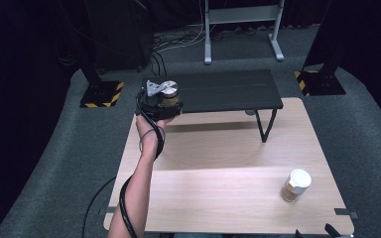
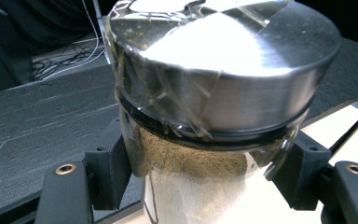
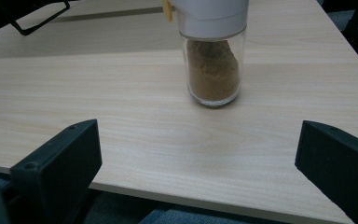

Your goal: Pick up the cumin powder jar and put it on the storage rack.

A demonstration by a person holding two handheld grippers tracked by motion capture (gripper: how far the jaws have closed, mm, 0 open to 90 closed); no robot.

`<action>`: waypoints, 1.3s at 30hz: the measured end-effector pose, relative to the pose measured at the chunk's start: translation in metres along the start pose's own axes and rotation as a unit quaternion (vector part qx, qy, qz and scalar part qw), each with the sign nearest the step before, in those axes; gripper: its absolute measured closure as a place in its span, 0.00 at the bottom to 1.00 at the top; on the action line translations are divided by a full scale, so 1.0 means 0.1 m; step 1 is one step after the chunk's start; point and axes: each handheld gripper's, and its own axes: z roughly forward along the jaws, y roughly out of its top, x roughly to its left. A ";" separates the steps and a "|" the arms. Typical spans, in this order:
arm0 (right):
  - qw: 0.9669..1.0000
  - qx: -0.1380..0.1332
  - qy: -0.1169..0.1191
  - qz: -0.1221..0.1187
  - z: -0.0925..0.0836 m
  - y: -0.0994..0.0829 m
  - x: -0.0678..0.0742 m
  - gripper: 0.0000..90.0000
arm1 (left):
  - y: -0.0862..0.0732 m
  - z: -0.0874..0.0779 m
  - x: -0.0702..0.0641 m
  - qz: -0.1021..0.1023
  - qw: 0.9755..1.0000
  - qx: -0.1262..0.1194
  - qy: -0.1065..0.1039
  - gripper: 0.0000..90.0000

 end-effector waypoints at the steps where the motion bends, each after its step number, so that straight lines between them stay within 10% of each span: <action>1: 1.000 0.000 0.000 0.000 0.00 0.00 0.00 0.00 | 0.01 0.00 0.01 0.002 1.000 0.001 0.000 0.34; 39: 1.000 0.015 -0.001 -0.003 0.03 0.02 -0.02 0.00 | 0.12 0.27 0.05 -0.009 0.999 0.006 0.033 0.34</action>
